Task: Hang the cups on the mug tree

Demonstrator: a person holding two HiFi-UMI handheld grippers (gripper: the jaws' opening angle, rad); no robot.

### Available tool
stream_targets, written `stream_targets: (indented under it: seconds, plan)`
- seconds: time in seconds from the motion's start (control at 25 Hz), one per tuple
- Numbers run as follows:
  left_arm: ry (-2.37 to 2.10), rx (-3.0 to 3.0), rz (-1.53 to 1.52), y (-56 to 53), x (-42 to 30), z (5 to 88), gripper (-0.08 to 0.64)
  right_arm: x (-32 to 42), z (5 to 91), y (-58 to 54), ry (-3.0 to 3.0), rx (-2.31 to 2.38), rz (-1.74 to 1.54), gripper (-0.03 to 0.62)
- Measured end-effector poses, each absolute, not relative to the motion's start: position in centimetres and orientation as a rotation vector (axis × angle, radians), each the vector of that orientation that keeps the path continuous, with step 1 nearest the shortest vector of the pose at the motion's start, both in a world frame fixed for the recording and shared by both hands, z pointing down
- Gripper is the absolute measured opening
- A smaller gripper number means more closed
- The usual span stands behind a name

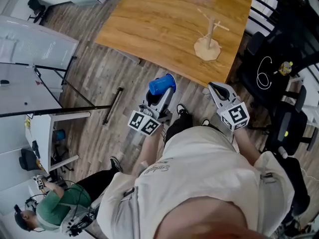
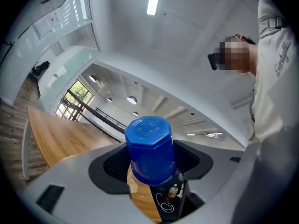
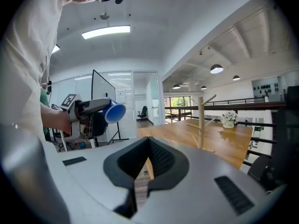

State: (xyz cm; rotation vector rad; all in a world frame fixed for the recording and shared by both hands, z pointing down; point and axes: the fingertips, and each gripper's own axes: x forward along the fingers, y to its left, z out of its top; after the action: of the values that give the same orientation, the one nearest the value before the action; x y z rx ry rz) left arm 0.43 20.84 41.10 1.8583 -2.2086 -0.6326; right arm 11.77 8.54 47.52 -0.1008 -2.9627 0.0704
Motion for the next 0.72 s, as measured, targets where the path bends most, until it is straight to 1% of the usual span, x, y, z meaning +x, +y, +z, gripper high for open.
stream_targets:
  seconds: [0.32,0.52,0.72]
  plan:
    - [-2.160,1.956,-0.595,20.4,-4.8,40.2,0.291,5.0,44.4,8.9,-3.016,-0.035,0.015,-0.005]
    - [-2.111,2.079,-0.532,20.2,-6.6,39.9,0.291,2.6,44.5,9.6,-3.003,0.047,-0.086,-0.005]
    - [-2.047,2.088,-0.548,19.9,-8.5,41.0,0.291,1.4,45.0,10.3,-2.989,0.101,-0.039,-0.005]
